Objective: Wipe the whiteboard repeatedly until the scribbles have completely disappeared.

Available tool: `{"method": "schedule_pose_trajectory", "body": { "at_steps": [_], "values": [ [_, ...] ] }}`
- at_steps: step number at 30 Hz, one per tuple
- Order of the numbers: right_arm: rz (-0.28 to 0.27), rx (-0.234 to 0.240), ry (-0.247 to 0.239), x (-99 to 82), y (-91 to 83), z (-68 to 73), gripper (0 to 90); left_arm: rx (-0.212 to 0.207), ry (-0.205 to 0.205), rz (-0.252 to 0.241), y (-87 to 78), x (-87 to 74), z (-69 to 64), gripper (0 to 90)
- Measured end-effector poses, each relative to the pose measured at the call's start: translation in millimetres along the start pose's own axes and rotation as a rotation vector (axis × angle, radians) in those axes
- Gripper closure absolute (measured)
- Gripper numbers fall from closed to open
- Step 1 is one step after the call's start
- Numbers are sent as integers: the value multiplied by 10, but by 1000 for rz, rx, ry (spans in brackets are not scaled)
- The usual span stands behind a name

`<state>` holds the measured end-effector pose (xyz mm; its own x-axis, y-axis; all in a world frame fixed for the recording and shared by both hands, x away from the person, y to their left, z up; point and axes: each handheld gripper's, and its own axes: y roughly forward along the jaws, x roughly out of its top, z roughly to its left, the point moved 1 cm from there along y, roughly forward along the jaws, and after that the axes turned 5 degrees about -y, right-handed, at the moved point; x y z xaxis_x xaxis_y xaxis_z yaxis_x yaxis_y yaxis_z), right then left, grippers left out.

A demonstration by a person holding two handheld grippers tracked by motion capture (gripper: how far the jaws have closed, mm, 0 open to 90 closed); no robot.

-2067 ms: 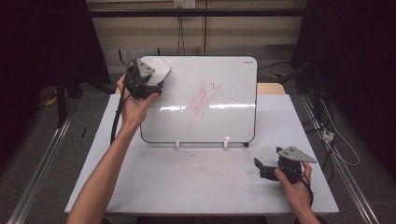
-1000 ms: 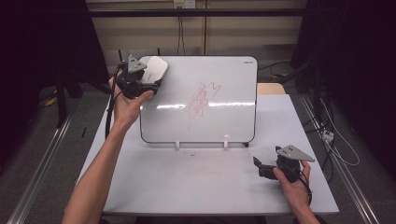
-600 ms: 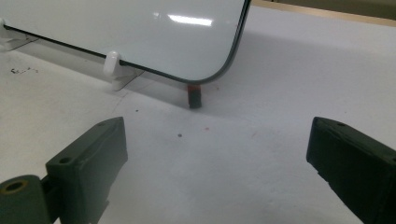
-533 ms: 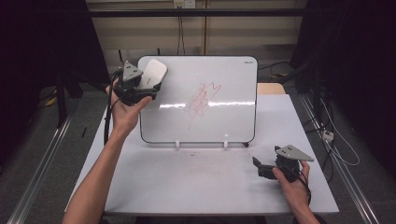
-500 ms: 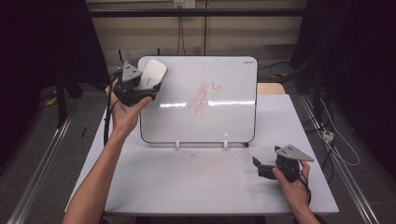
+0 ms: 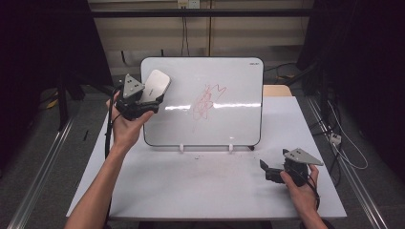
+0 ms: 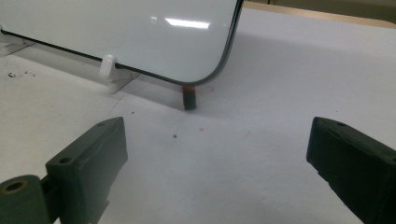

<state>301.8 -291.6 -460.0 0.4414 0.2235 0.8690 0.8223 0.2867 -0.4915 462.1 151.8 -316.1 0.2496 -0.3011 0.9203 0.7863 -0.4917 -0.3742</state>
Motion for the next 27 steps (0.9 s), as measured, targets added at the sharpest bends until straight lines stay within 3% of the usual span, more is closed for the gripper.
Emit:
{"method": "schedule_pose_trajectory", "body": {
  "at_steps": [6,20,27],
  "values": [
    [7,8,-5,4,20,29,53,-29,30,16,36,-44,-126,310],
    [-2,8,-2,-19,-36,1,51,-48,100,20,199,-56,-474,310],
    [2,12,-6,-16,-24,11,51,-66,107,9,269,11,-592,311]
  ]
}}
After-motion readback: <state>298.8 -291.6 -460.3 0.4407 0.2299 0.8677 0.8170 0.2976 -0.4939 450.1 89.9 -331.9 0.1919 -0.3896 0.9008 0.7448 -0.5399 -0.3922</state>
